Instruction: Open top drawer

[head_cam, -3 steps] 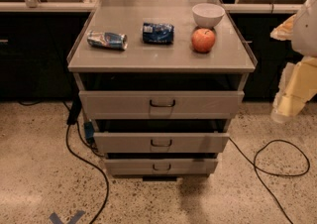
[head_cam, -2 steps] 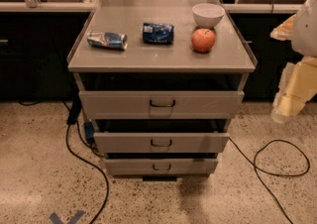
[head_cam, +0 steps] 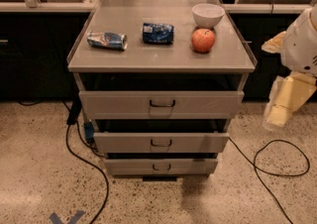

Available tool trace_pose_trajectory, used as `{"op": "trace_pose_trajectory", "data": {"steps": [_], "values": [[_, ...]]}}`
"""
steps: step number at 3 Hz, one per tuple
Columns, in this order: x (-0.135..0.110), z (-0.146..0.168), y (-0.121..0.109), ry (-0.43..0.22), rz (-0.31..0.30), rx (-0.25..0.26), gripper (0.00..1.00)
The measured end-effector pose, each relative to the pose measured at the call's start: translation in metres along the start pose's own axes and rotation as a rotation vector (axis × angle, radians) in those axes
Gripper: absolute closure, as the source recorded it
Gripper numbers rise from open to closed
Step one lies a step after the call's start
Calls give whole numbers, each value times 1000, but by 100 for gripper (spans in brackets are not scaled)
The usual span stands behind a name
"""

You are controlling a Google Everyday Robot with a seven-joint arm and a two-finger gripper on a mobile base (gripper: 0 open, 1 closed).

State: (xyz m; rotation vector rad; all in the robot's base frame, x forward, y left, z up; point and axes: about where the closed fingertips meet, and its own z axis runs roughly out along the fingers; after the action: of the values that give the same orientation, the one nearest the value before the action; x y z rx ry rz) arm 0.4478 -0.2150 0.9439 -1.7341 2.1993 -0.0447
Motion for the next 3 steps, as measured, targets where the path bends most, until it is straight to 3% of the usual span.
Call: {"op": "trace_pose_trajectory", "data": {"steps": [2, 3], "values": [[6, 72, 1, -34, -7, -61, 0], [0, 98, -3, -51, -8, -48, 0]]}}
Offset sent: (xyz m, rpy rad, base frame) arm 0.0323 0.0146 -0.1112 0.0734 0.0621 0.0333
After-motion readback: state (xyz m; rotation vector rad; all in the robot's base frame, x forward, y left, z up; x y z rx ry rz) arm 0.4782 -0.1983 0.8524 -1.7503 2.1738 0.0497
